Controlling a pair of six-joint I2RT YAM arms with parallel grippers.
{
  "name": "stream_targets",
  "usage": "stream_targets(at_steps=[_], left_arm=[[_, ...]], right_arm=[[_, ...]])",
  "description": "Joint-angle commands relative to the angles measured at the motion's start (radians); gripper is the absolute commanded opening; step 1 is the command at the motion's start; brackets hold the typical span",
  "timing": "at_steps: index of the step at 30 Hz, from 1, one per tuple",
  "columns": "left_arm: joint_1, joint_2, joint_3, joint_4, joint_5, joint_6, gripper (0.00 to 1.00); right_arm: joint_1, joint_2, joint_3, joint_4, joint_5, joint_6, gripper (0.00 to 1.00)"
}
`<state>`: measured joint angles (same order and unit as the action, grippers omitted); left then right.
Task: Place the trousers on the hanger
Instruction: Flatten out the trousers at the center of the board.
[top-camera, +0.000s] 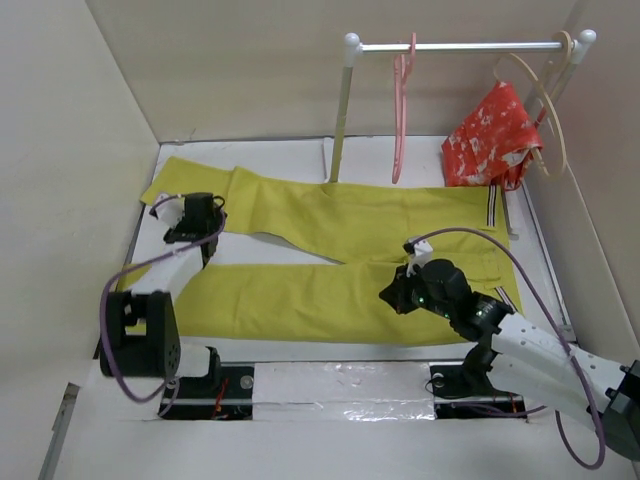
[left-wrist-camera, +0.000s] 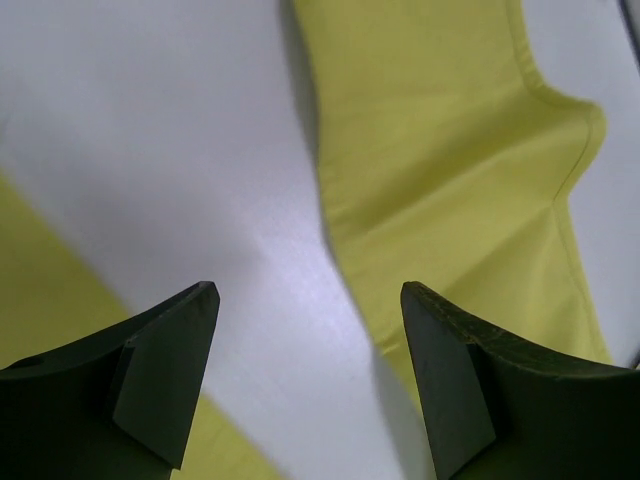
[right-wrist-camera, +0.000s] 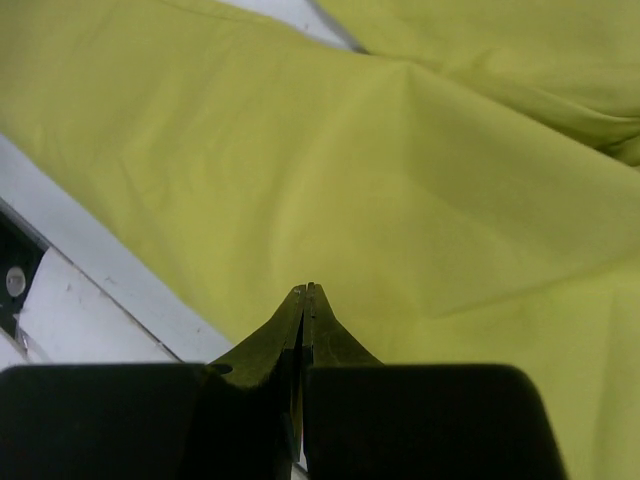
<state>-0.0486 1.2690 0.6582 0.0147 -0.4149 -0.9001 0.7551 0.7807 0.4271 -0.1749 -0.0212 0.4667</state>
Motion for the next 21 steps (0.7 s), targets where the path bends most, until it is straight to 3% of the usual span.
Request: stream_targets(at_steps=[1,9,14,17,18,19,21], left_arm=[[0.009,0.151,0.211,-0.014,-0.041,-0.023,0.72],[0.113,0.590,0.595,-0.243,0.016,0.079,0.70],[0.142,0.642,0.597,-0.233,0.037,0.075,0.67],[0.151,0.670,0.604,-0.206,0.071,0.082,0.62],[0.151,0.681,0.632,-0.208,0.082,0.086,0.57],[0.162,0.694,0.647,-0.222,0.091,0.087,0.34],[0.162,0.714,0.667,-0.236,0.088,0.092,0.11]], right_arm=[[0.065,-0.009,0.012,0.031,0.070,-0.017,0.01],[0.095,-0.181,0.053,-0.112,0.142,-0.049,0.16],[0.095,-0.201,0.070,-0.112,0.130,-0.065,0.28],[0.085,-0.158,0.067,-0.087,0.125,-0.079,0.30],[0.085,-0.123,0.068,-0.080,0.125,-0.079,0.30],[0.085,-0.107,0.071,-0.077,0.122,-0.079,0.30],[0.085,-0.068,0.084,-0.081,0.113,-0.083,0.30]])
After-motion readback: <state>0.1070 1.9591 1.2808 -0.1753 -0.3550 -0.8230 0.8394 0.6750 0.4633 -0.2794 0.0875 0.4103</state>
